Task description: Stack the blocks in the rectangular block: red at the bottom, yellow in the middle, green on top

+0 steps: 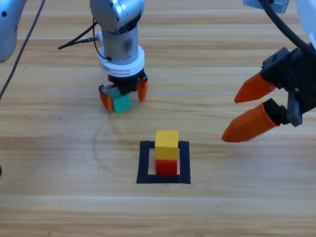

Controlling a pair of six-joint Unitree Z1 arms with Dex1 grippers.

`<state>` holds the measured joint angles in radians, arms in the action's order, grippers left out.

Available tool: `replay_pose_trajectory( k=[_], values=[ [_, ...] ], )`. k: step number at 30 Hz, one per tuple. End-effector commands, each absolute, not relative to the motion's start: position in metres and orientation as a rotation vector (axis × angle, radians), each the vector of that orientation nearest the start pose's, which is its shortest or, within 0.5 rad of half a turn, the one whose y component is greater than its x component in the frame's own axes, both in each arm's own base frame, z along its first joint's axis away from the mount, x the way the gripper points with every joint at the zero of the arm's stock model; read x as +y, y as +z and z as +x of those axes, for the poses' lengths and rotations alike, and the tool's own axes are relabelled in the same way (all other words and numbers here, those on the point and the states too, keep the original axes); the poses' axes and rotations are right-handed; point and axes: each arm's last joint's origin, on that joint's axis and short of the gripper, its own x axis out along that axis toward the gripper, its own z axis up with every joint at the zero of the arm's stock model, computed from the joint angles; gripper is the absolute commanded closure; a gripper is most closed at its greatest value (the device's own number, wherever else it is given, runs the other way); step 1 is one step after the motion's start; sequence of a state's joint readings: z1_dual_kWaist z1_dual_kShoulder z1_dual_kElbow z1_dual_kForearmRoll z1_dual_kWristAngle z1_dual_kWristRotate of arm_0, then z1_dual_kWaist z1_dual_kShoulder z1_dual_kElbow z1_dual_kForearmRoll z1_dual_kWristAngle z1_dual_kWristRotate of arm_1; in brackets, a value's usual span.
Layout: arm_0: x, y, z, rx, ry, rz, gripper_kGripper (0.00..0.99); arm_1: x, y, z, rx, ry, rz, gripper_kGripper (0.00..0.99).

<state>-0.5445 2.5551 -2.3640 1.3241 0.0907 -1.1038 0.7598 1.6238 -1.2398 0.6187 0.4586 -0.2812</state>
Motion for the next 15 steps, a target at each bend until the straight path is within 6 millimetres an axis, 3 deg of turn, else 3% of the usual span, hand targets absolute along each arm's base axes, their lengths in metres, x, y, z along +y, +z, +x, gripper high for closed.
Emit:
replay_pose_trajectory(
  k=[1,8,15],
  values=[
    [-0.247,0.162,0.464,1.474,0.515,-0.415,0.215,0.23,0.314,0.199,0.937,1.286,-0.395,0.001],
    [-0.238,0.164,0.469,1.471,0.521,-0.428,0.243,0.23,0.313,0.2,0.94,1.287,-0.394,0.001],
    [-0.234,0.165,0.47,1.479,0.516,-0.424,0.605,0.23,0.313,0.2,0.94,1.29,-0.393,0.001]
  ],
)
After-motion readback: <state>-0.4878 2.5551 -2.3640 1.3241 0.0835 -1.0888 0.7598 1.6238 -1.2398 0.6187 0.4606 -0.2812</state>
